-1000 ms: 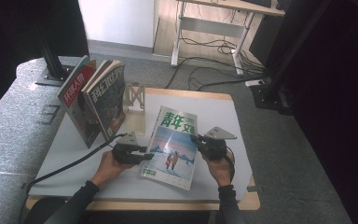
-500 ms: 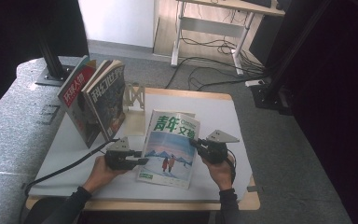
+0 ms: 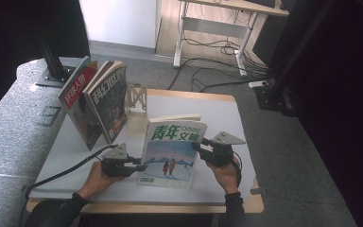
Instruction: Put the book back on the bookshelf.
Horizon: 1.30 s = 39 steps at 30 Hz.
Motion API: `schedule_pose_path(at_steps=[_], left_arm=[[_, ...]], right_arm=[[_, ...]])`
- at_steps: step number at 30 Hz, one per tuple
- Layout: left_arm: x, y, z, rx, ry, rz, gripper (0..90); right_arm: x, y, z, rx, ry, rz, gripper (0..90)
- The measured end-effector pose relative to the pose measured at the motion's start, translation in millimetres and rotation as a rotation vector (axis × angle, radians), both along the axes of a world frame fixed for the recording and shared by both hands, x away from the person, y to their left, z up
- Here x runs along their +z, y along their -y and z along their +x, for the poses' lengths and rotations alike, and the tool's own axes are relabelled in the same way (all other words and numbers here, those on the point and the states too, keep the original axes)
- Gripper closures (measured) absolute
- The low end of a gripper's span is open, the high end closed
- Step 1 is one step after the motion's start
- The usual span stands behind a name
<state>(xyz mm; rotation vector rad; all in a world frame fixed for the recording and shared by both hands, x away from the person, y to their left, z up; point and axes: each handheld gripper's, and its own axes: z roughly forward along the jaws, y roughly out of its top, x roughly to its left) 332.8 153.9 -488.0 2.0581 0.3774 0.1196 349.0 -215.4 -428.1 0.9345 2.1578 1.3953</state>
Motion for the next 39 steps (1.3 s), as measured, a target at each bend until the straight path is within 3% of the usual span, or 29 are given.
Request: schedule_pose_path(at_steps=[5, 8, 11, 15, 22, 26, 29, 31, 39], left_arm=[[0.6, -3.3, -5.1, -0.022, 0.022, 0.006, 72.8], [0.2, -4.2, -7.3, -0.03, 0.029, 0.002, 73.1], [0.3, -4.3, -8.9, -0.031, 0.04, 0.005, 73.2], [-1.1, -5.4, -9.3, -0.023, 0.057, 0.0, 72.6], [-2.3, -5.3, -7.9, -0.009, 0.067, -0.013, 72.4], [-3.2, -3.4, -3.7, 0.019, 0.113, -0.039, 73.7], [-3.9, 0.6, 0.0, 0.038, 0.145, -0.028, 74.0], [-5.2, 0.1, 1.7, 0.044, 0.147, -0.029, 73.9], [-5.5, -0.7, -1.3, 0.041, 0.152, -0.014, 71.6]], right_arm=[[-3.0, -2.4, 2.5, 0.06, -0.028, 0.026, 35.5], [-6.7, -5.9, 4.3, 0.097, -0.045, 0.039, 33.8], [-8.4, -8.8, 4.9, 0.124, -0.066, 0.053, 42.0], [-5.2, -7.3, 2.5, 0.1, -0.047, 0.046, 53.9], [-4.3, -10.4, -1.1, 0.072, 0.002, 0.025, 56.5], [3.6, -12.0, -0.2, 0.053, 0.038, 0.023, 58.3], [13.5, -13.6, 0.6, 0.036, 0.072, 0.009, 60.2], [18.6, -13.5, -0.2, 0.032, 0.097, 0.02, 61.4], [17.8, -12.0, -5.1, 0.058, 0.104, 0.043, 63.3]])
